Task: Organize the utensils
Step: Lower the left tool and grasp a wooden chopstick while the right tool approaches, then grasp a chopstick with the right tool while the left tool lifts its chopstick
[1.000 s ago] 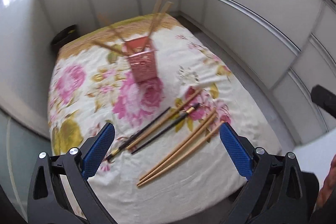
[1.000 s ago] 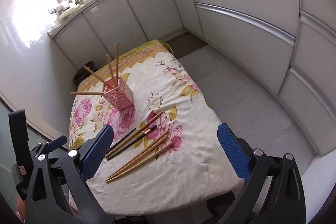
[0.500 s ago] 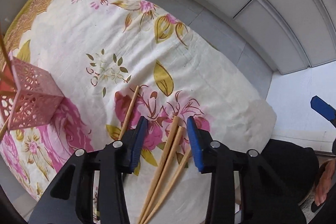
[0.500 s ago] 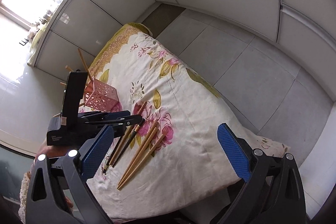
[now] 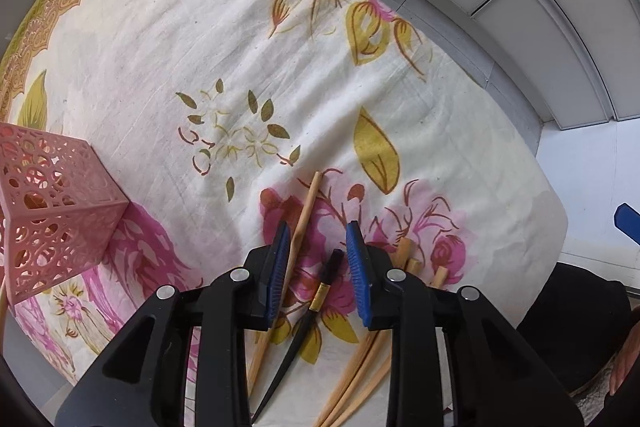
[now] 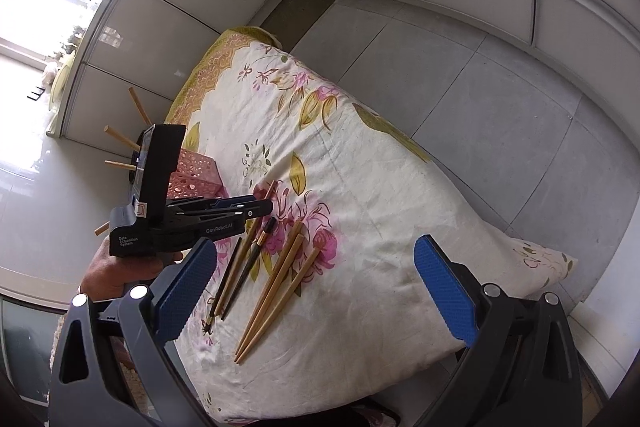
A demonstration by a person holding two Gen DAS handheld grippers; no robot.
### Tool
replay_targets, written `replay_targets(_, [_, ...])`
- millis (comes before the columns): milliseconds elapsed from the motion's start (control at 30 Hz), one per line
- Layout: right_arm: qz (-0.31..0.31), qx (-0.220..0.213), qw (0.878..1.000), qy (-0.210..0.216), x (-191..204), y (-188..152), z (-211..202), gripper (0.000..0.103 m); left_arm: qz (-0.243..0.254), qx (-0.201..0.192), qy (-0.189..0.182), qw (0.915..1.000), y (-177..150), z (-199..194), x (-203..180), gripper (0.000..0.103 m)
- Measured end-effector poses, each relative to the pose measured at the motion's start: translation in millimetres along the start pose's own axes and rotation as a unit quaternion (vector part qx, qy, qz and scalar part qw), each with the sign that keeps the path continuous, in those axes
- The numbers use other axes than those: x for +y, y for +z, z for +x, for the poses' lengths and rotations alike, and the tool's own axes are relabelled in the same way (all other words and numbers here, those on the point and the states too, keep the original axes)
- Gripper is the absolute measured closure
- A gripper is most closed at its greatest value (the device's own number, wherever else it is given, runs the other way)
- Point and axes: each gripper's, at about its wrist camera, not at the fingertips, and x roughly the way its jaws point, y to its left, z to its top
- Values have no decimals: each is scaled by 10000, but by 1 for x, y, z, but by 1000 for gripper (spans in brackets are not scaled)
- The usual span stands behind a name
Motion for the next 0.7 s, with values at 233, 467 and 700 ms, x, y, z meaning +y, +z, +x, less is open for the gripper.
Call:
replay_targets(233, [-3,168,9998,-112,6,-1,10,7,-130,-243,137,9995,-9,6,7,96])
replay_targets(467, [200,814,9963,-193,16,-6,45,8,-478,-1263,325,9903,-64,-36,14,99])
replay_targets(700, [981,1726,9796,-305,19,-18,101,52,-859,-2453,160,9655,-139,-113,10,99])
